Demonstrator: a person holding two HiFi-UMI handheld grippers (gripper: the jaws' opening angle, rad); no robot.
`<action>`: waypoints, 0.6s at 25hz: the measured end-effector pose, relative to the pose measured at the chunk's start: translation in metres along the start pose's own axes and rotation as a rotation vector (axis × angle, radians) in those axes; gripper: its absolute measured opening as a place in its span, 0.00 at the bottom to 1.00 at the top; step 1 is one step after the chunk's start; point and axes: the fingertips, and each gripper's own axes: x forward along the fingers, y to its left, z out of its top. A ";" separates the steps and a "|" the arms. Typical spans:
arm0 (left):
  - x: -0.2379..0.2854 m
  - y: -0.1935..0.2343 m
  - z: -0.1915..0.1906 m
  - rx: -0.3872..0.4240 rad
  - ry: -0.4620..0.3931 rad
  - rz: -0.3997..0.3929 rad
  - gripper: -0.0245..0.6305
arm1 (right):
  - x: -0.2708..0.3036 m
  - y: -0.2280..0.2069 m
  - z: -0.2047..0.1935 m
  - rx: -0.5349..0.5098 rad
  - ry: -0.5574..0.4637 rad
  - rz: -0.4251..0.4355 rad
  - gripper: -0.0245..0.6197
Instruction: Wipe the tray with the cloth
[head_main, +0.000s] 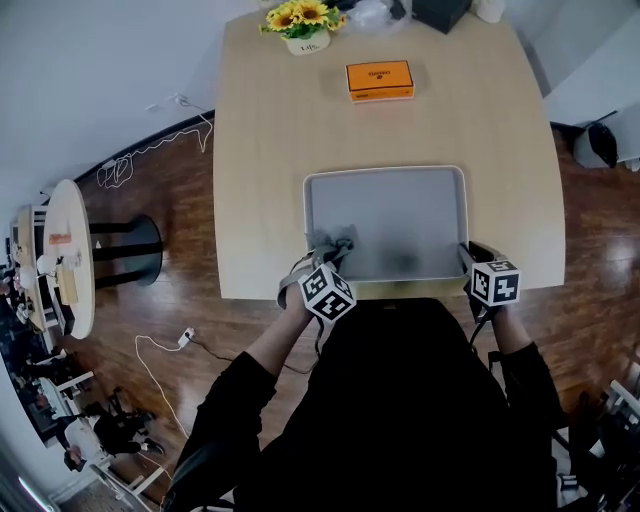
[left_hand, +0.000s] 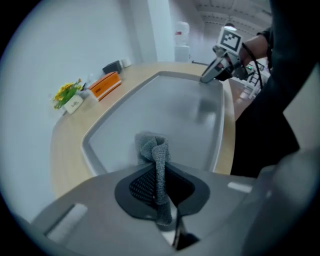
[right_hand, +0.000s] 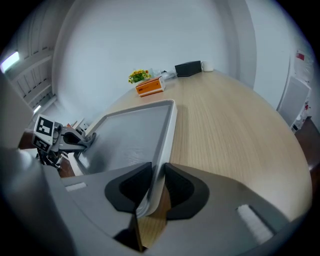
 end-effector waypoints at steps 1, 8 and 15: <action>0.004 -0.013 0.018 0.034 -0.020 -0.031 0.04 | 0.000 0.000 0.001 0.004 -0.007 -0.002 0.17; 0.038 -0.126 0.158 0.227 -0.152 -0.340 0.04 | 0.004 0.003 0.001 0.029 -0.047 -0.010 0.17; 0.039 -0.167 0.196 0.276 -0.213 -0.436 0.04 | -0.001 0.000 0.000 0.046 -0.047 0.009 0.17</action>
